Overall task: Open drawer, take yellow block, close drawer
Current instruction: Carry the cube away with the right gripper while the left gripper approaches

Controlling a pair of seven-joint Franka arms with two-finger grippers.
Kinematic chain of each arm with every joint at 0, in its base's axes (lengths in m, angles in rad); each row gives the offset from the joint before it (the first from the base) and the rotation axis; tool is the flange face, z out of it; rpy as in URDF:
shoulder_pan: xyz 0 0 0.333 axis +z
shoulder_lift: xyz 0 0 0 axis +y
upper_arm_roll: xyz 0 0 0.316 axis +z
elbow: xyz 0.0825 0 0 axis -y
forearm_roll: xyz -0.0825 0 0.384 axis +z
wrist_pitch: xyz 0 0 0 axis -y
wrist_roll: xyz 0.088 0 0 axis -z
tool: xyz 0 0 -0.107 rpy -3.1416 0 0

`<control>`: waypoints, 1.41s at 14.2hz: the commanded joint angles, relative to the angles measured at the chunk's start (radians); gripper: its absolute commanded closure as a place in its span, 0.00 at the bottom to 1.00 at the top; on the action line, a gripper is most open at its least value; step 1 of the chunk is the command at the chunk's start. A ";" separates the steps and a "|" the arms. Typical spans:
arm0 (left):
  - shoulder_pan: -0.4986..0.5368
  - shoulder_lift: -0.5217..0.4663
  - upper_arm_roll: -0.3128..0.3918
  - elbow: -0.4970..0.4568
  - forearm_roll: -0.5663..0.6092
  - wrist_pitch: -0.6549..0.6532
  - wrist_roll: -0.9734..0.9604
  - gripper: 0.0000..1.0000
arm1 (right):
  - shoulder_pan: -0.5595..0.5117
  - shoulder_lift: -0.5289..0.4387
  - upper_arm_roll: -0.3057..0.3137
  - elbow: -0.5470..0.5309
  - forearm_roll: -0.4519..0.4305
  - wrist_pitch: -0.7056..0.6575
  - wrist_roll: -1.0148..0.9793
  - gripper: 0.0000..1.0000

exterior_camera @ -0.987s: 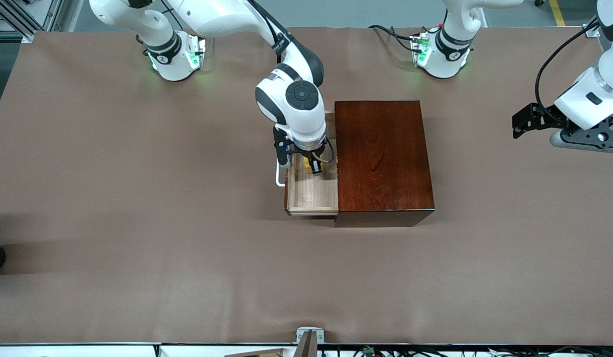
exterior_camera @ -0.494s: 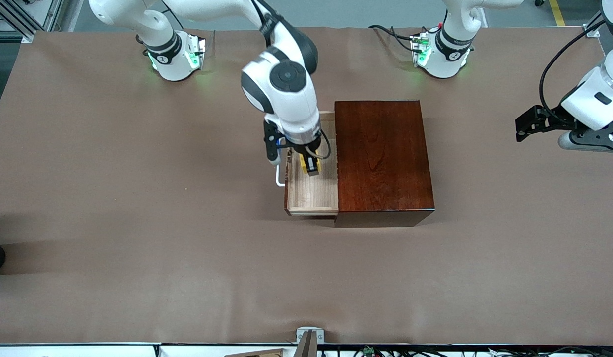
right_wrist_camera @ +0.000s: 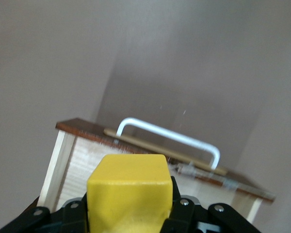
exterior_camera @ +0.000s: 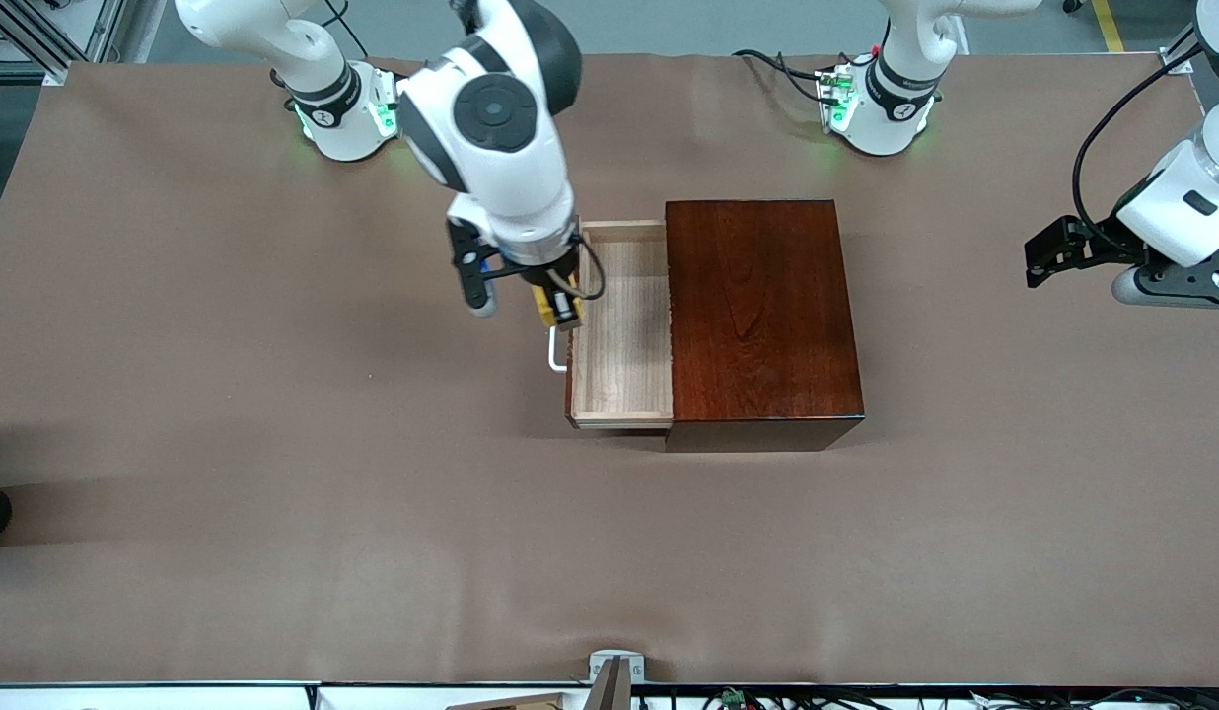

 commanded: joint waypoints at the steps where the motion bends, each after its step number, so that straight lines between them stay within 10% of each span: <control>1: -0.010 0.011 0.012 0.027 -0.053 -0.005 -0.005 0.00 | -0.056 -0.059 0.012 -0.042 0.008 -0.066 -0.138 1.00; 11: -0.114 0.015 -0.040 0.032 -0.053 -0.014 -0.009 0.00 | -0.317 -0.259 0.008 -0.316 -0.004 -0.123 -0.790 1.00; 16: -0.209 0.072 -0.222 0.049 -0.025 -0.002 -0.008 0.00 | -0.461 -0.300 0.008 -0.378 -0.004 -0.113 -1.115 1.00; 20: -0.338 0.248 -0.317 0.253 -0.033 -0.002 0.012 0.00 | -0.558 -0.303 0.008 -0.393 -0.004 -0.112 -1.378 1.00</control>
